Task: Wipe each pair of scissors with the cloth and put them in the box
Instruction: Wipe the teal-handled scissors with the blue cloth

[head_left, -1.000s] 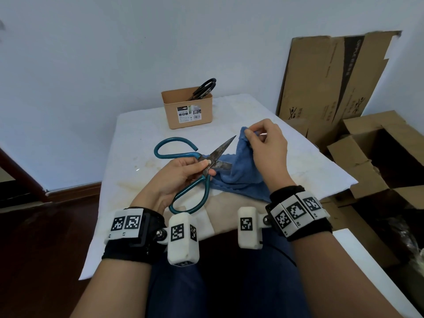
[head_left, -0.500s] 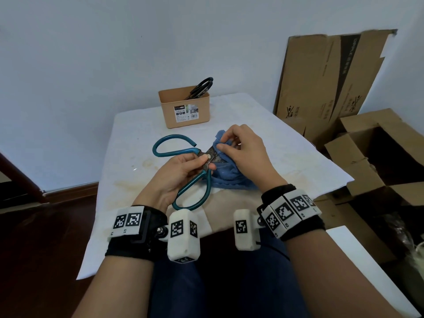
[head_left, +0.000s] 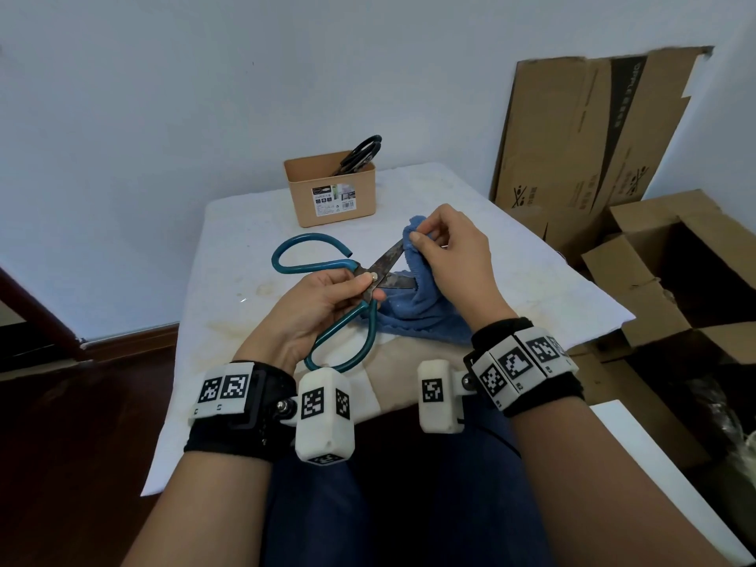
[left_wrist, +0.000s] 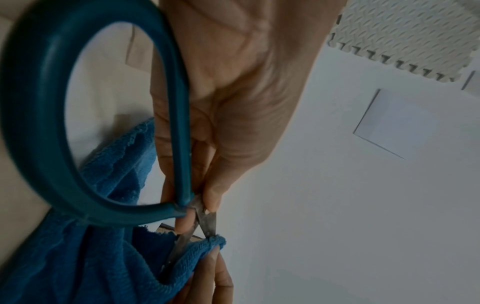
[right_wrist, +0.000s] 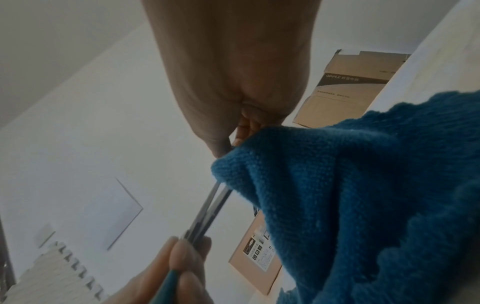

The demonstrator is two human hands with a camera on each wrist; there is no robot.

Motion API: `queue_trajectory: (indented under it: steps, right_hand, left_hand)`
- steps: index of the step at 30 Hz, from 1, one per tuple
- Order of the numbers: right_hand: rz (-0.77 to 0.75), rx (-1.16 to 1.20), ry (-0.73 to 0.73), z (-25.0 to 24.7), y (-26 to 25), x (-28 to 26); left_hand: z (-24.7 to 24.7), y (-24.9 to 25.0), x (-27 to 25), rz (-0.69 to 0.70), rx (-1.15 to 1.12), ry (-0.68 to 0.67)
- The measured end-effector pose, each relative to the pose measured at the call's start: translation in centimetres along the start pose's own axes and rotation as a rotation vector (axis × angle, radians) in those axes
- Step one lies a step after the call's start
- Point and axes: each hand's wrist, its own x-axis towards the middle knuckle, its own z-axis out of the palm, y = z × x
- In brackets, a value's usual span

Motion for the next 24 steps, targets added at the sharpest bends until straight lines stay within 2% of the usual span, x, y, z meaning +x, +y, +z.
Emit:
queue_trajectory:
  steps: [8, 12, 16, 20, 24]
  right_hand:
    - [0.072, -0.005, 0.055, -0.2, 1.0, 0.4]
    - [0.175, 0.003, 0.107, -0.7, 2.1, 0.4]
    - [0.195, -0.012, 0.153, -1.2, 2.3, 0.7]
    - [0.192, 0.044, 0.257, -1.7, 2.1, 1.0]
    - [0.208, -0.007, 0.033, -0.5, 1.6, 1.6]
  left_hand:
    - [-0.3, -0.3, -0.2, -0.004, 0.016, -0.013]
    - [-0.7, 0.2, 0.0, 0.031, 0.033, -0.007]
    - [-1.2, 0.7, 0.5, 0.049, 0.035, 0.072]
    - [-1.5, 0.7, 0.8, 0.095, 0.024, 0.187]
    - [-1.6, 1.0, 1.5, 0.158, 0.076, 0.262]
